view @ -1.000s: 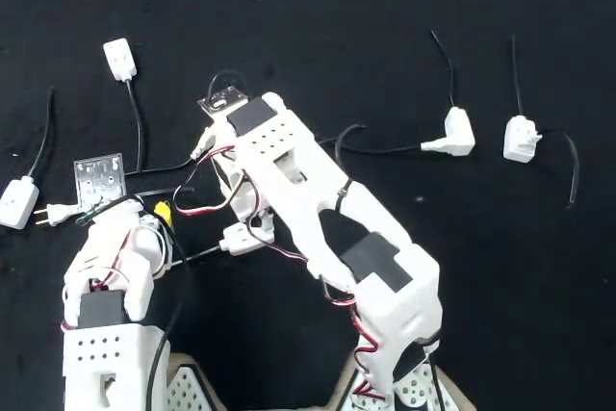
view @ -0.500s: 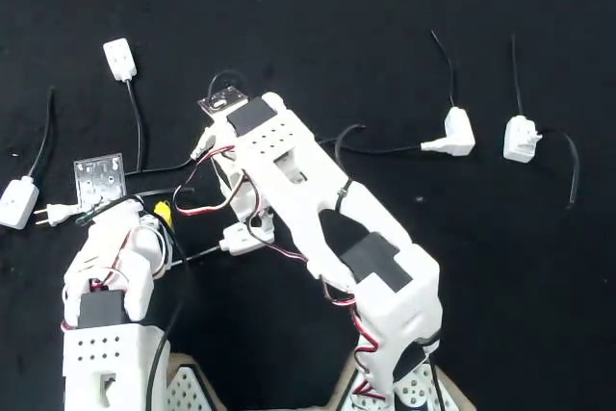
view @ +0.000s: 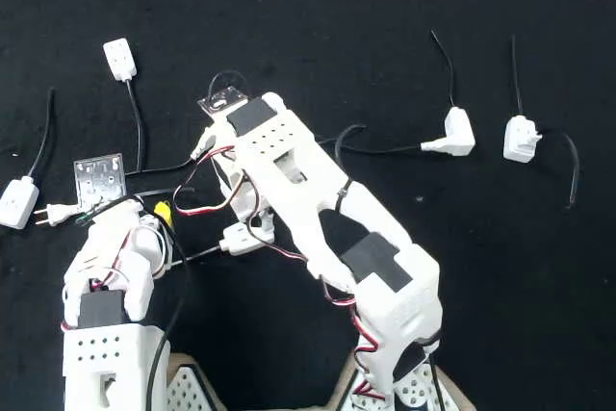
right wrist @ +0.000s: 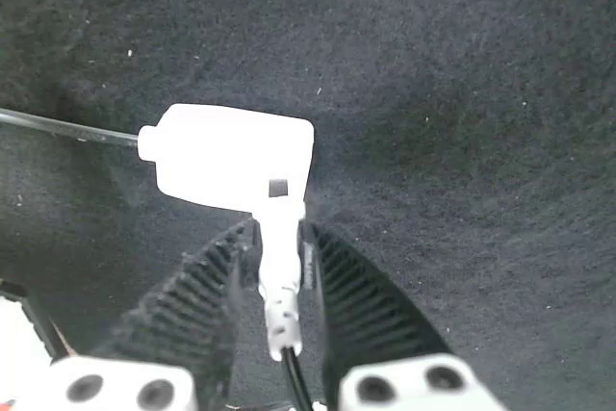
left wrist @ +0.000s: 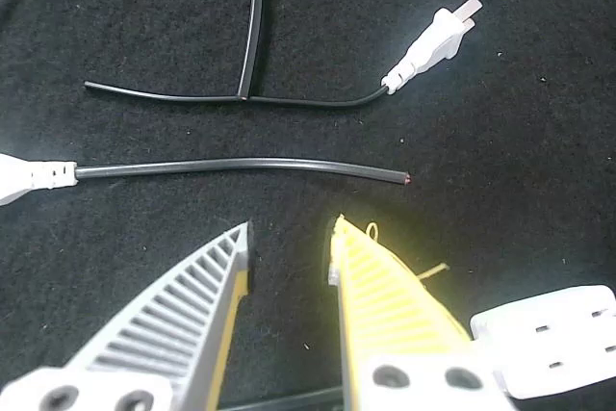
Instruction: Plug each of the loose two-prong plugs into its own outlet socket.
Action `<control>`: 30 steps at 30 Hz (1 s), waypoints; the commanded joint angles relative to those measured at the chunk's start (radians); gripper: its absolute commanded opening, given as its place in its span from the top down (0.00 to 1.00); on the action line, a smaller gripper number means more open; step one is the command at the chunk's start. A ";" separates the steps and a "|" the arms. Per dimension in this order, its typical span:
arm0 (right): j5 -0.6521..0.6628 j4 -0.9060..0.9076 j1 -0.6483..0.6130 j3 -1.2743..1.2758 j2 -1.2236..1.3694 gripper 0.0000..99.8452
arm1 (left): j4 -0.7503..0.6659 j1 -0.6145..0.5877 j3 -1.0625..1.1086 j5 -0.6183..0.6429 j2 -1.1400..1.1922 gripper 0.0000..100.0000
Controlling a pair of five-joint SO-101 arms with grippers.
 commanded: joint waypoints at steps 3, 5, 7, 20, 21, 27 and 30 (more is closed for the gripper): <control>-0.003 0.075 0.002 -0.091 0.018 0.99 | -0.008 -0.015 -0.070 0.012 0.003 0.86; -0.009 0.120 0.002 -0.160 0.050 0.99 | -0.008 -0.015 -0.070 0.012 0.003 0.86; -0.009 0.141 0.002 -0.214 0.087 0.99 | -0.008 -0.015 -0.070 0.012 0.003 0.86; -0.012 0.144 0.000 -0.254 0.156 0.99 | -0.008 -0.015 -0.071 0.012 0.003 0.86; -0.023 0.143 0.000 -0.249 0.156 0.99 | -0.008 -0.015 -0.071 0.012 0.003 0.86; -0.046 0.130 0.000 -0.246 0.156 0.99 | -0.008 -0.015 -0.071 0.012 0.003 0.86; -0.041 0.130 0.000 -0.257 0.170 0.99 | -0.008 -0.016 -0.071 0.012 0.003 0.86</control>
